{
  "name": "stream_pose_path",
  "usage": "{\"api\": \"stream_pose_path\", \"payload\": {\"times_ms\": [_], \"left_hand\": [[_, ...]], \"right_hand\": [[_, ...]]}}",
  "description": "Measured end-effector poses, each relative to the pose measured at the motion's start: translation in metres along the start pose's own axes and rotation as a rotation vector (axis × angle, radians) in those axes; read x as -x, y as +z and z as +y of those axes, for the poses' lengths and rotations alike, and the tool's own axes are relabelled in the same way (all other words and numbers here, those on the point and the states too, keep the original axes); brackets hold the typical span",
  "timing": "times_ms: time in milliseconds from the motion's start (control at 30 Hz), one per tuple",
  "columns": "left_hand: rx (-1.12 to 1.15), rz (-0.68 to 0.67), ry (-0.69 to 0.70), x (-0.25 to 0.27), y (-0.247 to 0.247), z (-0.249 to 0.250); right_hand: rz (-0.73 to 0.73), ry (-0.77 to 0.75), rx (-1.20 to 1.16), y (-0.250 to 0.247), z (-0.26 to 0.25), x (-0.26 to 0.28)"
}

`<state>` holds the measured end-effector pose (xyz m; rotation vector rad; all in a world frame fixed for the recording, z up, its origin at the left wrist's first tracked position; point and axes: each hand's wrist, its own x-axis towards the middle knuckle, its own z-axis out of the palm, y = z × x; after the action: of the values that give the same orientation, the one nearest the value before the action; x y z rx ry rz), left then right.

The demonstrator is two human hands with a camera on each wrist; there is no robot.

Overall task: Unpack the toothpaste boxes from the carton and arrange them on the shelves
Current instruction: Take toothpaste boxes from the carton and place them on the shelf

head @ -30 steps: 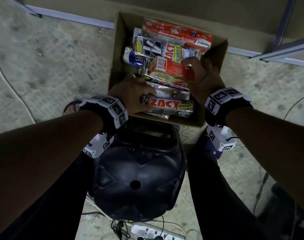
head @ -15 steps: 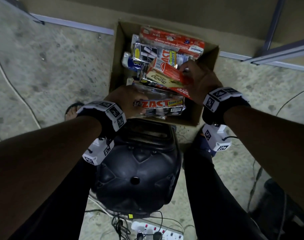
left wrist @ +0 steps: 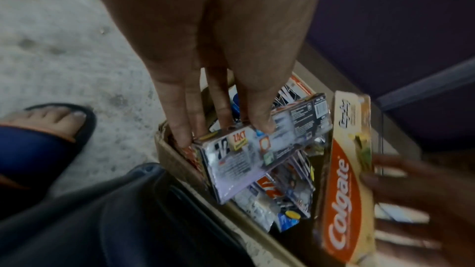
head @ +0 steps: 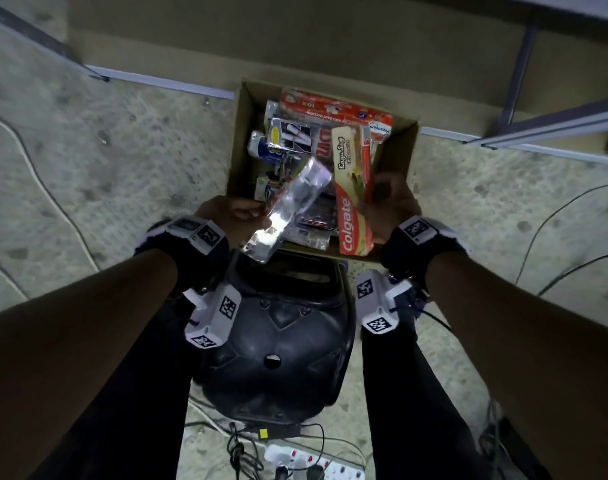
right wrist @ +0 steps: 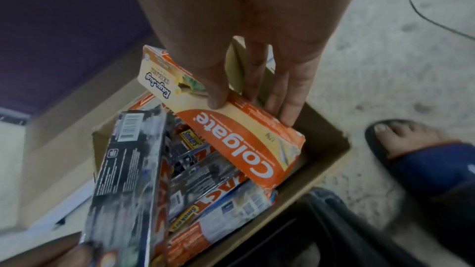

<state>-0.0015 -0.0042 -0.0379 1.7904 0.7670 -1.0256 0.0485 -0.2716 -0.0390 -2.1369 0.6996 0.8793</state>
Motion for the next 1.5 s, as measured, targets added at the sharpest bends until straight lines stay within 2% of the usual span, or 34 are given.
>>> {"api": "stream_pose_path", "payload": {"times_ms": [67, 133, 300, 400, 500, 633, 867, 1000, 1167, 1267, 1500], "left_hand": [[0.171, -0.036, -0.066, 0.000, 0.006, 0.004], [0.243, -0.029, -0.120, -0.003, 0.013, 0.007], [0.341, -0.069, -0.164, -0.016, 0.032, 0.003], [0.352, -0.059, -0.201, -0.020, 0.043, -0.004], [0.303, 0.002, -0.189, -0.022, 0.048, -0.010], [0.213, 0.113, -0.115, -0.021, 0.050, -0.011], [0.080, 0.097, -0.030, -0.035, 0.042, 0.004], [-0.006, 0.087, 0.023, -0.042, 0.044, 0.014], [-0.074, 0.141, 0.111, -0.042, 0.051, 0.018], [-0.097, 0.184, 0.106, -0.045, 0.052, 0.016], [-0.169, 0.191, 0.069, -0.048, 0.051, 0.015]], "right_hand": [[-0.040, 0.117, -0.131, 0.012, 0.005, 0.001], [-0.086, 0.180, -0.168, 0.021, 0.010, 0.001], [-0.115, 0.225, -0.173, 0.035, 0.021, -0.001], [-0.108, 0.196, -0.146, 0.038, 0.024, 0.000], [-0.092, 0.136, -0.079, 0.037, 0.025, 0.002], [-0.118, 0.142, 0.033, 0.031, 0.020, 0.005], [-0.169, 0.210, 0.062, 0.029, 0.008, -0.002], [-0.167, 0.163, 0.073, 0.035, 0.005, -0.008], [-0.129, 0.142, 0.039, 0.043, 0.006, -0.014], [-0.123, 0.142, 0.024, 0.046, 0.007, -0.014], [-0.123, 0.121, 0.075, 0.042, 0.000, -0.012]]}}
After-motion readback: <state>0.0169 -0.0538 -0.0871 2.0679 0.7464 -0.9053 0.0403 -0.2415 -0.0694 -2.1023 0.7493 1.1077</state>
